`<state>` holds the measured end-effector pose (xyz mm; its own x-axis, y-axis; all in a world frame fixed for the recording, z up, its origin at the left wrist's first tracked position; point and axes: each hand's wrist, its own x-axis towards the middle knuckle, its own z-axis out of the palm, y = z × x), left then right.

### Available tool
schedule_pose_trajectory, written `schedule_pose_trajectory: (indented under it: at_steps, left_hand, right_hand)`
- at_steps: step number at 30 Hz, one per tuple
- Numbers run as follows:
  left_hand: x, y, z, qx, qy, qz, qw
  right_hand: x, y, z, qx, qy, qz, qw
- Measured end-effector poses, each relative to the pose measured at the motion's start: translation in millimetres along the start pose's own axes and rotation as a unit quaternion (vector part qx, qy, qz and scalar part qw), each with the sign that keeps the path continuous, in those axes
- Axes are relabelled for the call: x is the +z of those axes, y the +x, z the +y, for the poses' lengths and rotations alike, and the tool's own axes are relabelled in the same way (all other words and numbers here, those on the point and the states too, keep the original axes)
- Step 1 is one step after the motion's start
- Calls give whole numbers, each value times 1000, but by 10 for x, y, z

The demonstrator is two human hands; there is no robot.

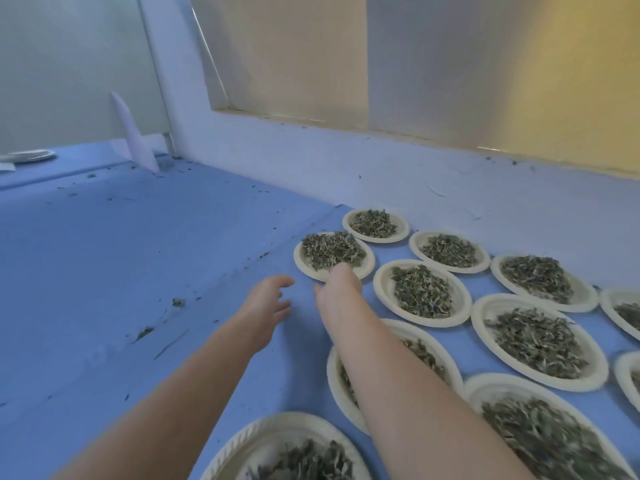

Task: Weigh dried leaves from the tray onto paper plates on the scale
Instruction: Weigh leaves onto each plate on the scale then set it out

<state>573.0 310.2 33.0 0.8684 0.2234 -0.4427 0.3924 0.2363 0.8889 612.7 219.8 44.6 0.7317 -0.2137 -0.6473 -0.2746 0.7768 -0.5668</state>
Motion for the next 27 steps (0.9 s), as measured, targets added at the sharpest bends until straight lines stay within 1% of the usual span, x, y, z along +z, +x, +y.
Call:
schedule_pose_trajectory:
  at_steps: [2, 6, 9, 11, 13, 16, 18, 20, 21, 24, 27]
  left_hand:
    - [16, -137, 5, 11, 14, 1, 1000]
    - [84, -483, 21, 45, 8, -5, 999]
    - [120, -830, 34, 69, 15, -24, 997]
    - [137, -1130, 22, 90, 37, -22, 995]
    - [163, -1416, -22, 110, 73, -22, 991]
    - [206, -1897, -179, 148, 133, -29, 980]
    - [235, -2253, -355, 189, 175, -33, 966]
    - [251, -2685, -589, 223, 204, -37, 953]
    - [255, -2915, -731, 224, 209, -42, 951]
    - [349, -3669, -1192, 195, 207, -82, 955]
    - [610, -4374, -1576, 203, 211, -109, 950]
  right_hand:
    - [-28, -169, -14, 11, -42, -12, 999]
    - [-219, -625, -90, 19, -70, -41, 997]
    - [-429, -927, -67, -3, -76, -94, 993]
    - [-622, -1078, -44, -9, -76, -124, 989]
    - [-835, -1258, -35, -18, -108, -146, 983]
    - [-1207, -1549, -24, -62, -154, -195, 967]
    - [-1529, -1778, -42, -94, -196, -216, 952]
    - [-1965, -2049, -106, -121, -243, -215, 938]
    - [-2220, -2198, -144, -133, -272, -208, 930]
    - [-3076, -2652, -294, -172, -360, -164, 902]
    - [-3867, -3104, -503, -251, -437, -148, 851]
